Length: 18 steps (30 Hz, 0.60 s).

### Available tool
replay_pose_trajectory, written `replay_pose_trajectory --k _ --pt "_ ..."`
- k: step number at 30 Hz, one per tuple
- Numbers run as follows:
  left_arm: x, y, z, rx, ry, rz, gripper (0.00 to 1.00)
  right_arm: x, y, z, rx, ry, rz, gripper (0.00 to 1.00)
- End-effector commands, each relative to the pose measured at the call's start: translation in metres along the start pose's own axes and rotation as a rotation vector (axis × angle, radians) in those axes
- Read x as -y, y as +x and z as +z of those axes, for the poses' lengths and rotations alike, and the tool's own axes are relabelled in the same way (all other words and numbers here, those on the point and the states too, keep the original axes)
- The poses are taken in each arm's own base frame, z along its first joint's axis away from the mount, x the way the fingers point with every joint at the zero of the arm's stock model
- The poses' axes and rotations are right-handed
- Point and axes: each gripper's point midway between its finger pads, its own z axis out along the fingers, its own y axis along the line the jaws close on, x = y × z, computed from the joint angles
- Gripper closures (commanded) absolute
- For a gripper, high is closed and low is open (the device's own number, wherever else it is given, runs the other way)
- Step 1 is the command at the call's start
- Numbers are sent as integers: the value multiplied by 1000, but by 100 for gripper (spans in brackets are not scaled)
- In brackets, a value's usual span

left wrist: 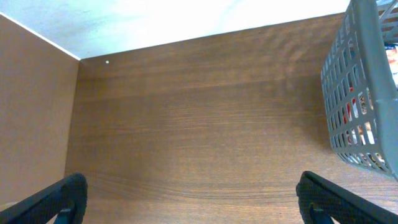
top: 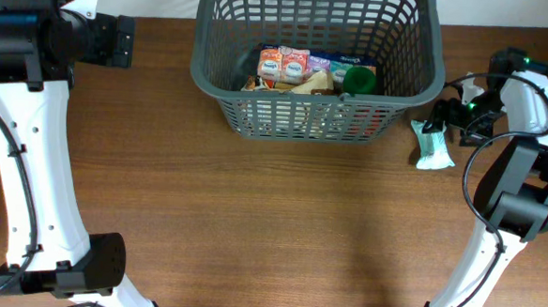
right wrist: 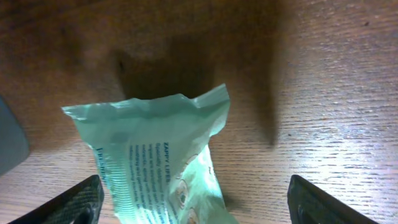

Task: Pack container
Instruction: 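Move the right gripper to the mint-green wipes packet and grasp it, then carry the wipes packet over the basket and release it inside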

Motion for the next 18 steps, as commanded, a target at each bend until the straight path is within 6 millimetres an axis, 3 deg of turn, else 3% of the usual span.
replay_pose_trajectory --k 1,5,6,7,8,11,14,18 --pt "1 1 2 -4 10 -14 1 6 13 16 -59 35 -1 17" --pt "1 1 2 -4 10 -14 1 8 24 26 -93 31 7 32" --pt "1 1 2 -4 10 -14 1 10 25 26 -96 43 25 41" --pt "1 1 2 -4 10 -14 1 14 25 26 -95 68 82 63" --pt "1 1 2 -4 10 -14 1 15 24 25 -91 68 107 68" --pt "1 1 2 -4 10 -14 1 19 22 17 -82 63 169 73" --pt "1 1 2 -4 10 -14 1 17 16 -5 -51 33 184 92" --pt "1 1 2 -4 10 -14 1 4 -5 -66 78 -15 175 93"
